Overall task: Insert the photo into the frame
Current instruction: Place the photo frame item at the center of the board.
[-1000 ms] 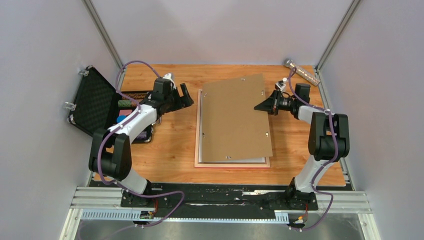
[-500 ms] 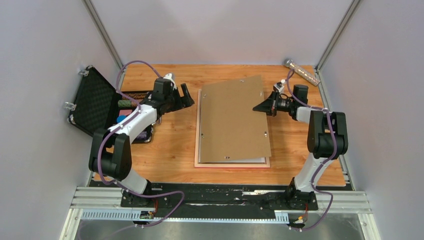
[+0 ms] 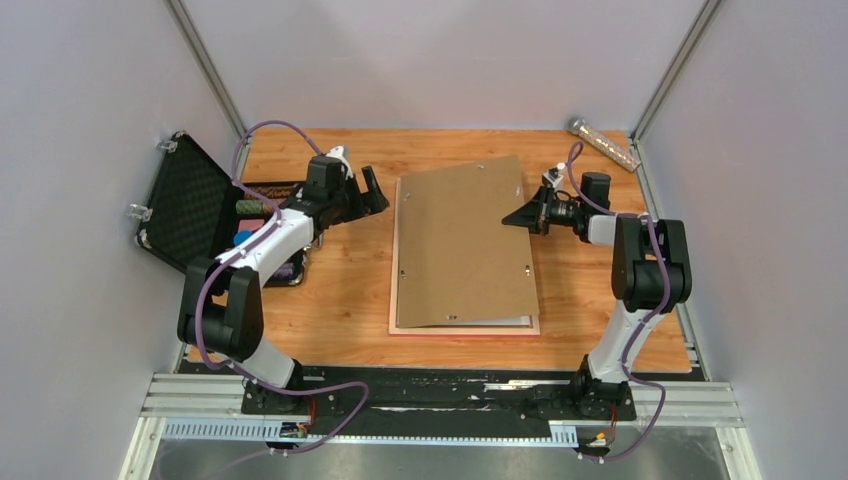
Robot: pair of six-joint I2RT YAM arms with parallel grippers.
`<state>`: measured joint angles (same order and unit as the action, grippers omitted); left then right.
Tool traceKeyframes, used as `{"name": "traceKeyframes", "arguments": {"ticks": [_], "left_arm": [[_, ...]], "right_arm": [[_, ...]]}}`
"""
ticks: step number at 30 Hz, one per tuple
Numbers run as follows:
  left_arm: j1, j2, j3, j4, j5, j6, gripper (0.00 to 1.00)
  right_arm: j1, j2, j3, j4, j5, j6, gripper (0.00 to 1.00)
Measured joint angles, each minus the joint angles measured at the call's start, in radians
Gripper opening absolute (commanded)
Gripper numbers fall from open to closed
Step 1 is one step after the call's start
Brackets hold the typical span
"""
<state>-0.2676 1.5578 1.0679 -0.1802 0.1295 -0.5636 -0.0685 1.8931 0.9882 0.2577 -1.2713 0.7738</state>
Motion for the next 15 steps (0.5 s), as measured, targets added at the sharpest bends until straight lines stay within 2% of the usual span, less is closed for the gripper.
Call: {"name": "traceKeyframes", "arguments": {"ticks": [15], "left_arm": [[0.001,0.000,0.000,0.015,0.008,-0.003,1.00]], "right_arm": [[0.003,0.004,-0.010,0.015,0.007,0.011,0.00]]}}
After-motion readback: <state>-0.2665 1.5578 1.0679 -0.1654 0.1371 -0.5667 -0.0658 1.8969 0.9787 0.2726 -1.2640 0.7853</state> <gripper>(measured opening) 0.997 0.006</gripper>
